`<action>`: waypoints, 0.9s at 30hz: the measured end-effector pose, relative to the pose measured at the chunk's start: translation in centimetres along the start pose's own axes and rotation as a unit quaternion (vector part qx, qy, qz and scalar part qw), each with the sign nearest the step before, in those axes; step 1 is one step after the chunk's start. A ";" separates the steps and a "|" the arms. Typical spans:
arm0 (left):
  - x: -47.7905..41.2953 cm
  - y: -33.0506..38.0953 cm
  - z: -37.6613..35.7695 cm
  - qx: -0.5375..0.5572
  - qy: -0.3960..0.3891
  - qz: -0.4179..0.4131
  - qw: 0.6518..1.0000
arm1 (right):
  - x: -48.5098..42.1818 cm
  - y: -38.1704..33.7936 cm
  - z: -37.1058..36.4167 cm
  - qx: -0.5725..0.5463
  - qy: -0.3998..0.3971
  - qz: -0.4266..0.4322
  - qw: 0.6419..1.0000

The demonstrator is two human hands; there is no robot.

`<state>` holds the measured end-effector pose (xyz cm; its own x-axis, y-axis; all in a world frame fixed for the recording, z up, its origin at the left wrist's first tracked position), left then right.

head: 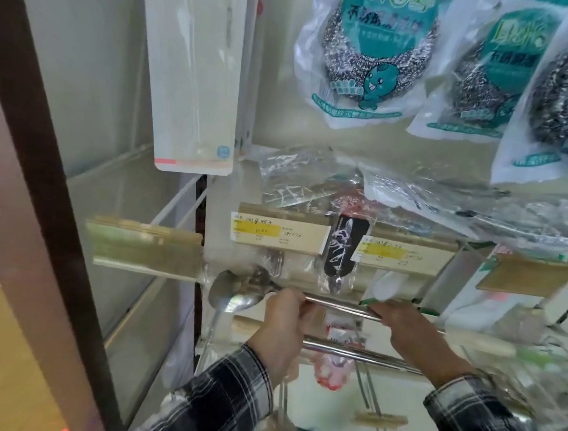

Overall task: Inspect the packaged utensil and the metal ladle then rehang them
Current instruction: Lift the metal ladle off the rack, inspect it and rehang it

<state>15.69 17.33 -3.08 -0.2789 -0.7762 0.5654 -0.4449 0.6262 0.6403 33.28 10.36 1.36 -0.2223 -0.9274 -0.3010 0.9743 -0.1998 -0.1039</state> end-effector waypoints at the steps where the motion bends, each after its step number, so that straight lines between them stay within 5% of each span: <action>1: -0.6 -0.1 0.0 -0.003 0.006 0.001 1.000 | -0.4 0.1 -0.4 0.009 -0.005 0.002 1.000; 27: -8.5 -0.5 0.3 -0.031 0.014 -0.001 0.999 | -4.8 -0.1 -4.8 0.027 0.026 0.021 0.999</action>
<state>17.99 23.56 -8.37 -0.2528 -0.7761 0.5777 -0.3923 0.6281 0.6721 34.06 16.38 -1.77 -0.1811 -0.9177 -0.3537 0.9831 -0.1792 -0.0384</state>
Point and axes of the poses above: each hand's wrist, its own x-axis away from the middle knuckle, its own z-axis out of the back of the hand, y = z × x, the point moved 10 cm from there along -x, towards the middle knuckle, and after that the axes turned 9 degrees about y, right-handed, at the moved point
